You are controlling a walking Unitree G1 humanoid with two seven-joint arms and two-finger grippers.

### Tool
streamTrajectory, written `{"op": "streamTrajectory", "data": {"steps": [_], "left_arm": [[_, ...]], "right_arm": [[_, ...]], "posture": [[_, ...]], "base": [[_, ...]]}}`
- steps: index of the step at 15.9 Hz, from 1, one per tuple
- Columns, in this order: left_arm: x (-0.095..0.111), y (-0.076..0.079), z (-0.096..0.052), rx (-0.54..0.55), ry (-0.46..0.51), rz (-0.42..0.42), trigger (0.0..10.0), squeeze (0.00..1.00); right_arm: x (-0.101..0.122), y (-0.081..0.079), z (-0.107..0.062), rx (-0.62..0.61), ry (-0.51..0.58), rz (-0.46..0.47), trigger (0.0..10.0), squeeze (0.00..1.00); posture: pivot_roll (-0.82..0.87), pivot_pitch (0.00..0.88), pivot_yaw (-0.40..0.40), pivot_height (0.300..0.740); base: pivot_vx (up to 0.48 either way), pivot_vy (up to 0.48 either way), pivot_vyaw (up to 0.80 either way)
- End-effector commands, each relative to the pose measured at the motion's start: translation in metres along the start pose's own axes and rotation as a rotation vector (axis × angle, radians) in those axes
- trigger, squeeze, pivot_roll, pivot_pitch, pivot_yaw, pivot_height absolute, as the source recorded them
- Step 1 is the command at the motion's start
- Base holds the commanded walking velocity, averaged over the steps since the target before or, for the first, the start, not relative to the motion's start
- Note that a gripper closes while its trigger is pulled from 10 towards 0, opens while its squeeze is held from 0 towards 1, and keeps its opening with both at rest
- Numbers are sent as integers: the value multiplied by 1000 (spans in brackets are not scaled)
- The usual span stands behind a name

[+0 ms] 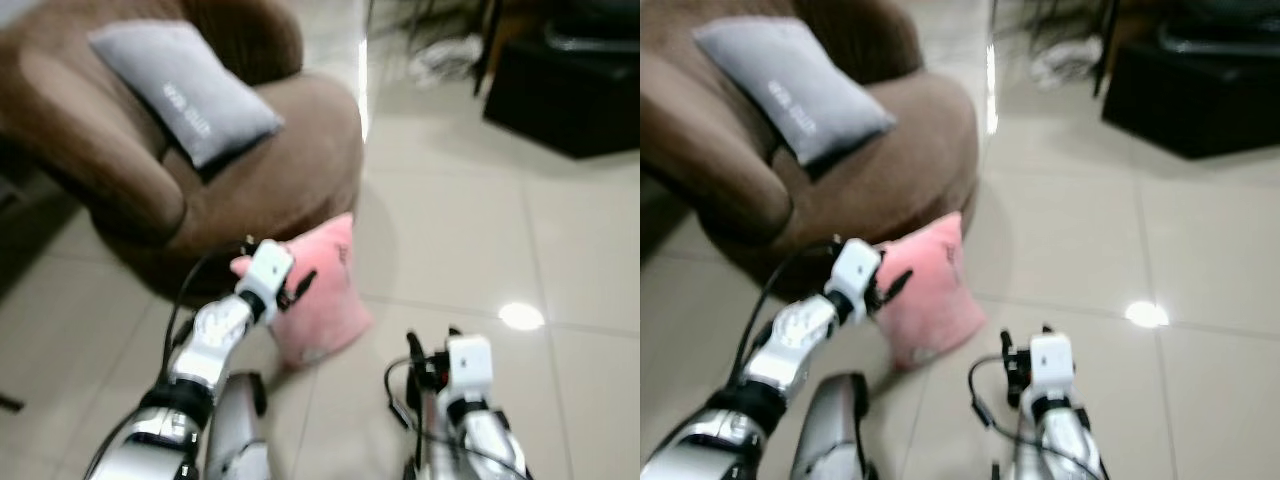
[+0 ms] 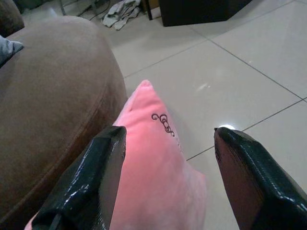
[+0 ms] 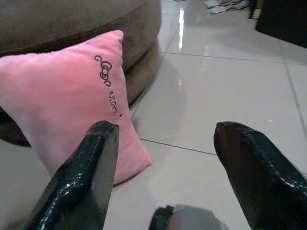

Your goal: Move the pillow to the sofa from floor

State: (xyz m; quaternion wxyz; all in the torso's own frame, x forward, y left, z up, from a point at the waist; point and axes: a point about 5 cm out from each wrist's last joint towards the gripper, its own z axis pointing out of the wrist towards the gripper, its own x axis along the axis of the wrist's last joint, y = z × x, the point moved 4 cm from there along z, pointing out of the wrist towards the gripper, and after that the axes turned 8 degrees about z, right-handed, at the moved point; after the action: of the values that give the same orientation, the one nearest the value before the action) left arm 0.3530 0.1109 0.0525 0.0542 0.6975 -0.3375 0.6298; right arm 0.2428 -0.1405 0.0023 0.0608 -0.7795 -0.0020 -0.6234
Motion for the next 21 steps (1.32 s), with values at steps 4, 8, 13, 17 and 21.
{"op": "streamTrajectory", "data": {"steps": [4,8,13,17,21], "left_arm": [[-14,-2,-7,50,-37,-36,10000,0],[-16,1,-7,49,-51,-9,10000,0],[-18,1,-7,80,-62,-35,10000,0],[-18,-1,-6,103,-60,-53,10000,0],[-17,0,-6,108,-58,-59,10000,0]], "right_arm": [[2,-8,3,52,-4,-14,10000,0],[3,-7,4,51,-9,-13,10000,4],[1,-7,2,42,-8,11,10000,0],[-1,-7,0,45,-18,11,10000,0],[-1,-9,1,52,-24,12,10000,0]], "posture": [[-5,76,95,517],[0,74,92,517],[-7,85,93,517],[-11,91,92,517],[-9,97,92,517]], "base": [[0,0,488],[0,0,587],[192,0,117],[476,0,0],[461,0,0]]}}
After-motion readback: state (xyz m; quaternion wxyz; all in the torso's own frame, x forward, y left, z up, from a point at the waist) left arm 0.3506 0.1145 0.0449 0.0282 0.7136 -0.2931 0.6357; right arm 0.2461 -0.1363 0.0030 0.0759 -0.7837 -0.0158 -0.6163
